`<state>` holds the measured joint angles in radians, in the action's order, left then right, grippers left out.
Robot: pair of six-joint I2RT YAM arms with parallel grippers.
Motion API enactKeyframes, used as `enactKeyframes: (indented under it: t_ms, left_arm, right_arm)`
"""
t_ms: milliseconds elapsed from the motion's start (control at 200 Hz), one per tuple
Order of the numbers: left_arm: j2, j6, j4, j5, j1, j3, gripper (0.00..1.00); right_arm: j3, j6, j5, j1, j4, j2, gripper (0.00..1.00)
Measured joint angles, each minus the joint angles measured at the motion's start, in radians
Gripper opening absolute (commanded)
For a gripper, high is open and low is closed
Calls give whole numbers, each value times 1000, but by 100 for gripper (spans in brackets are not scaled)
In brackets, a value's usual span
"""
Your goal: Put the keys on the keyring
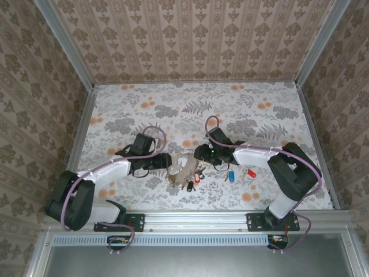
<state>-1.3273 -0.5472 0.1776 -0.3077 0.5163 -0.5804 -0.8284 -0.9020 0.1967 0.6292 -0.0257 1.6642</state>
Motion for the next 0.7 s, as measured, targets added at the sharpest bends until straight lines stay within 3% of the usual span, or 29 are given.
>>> enactKeyframes:
  t_ms: [210,700]
  left_arm:
    - [-64,1,-21,-31,16,0,55]
    - [-138,1,-35,31,58,-35,39]
  right_arm:
    - [0,-16,26,5,29,46,45]
    - [-1,-37,86,3,120,87,43]
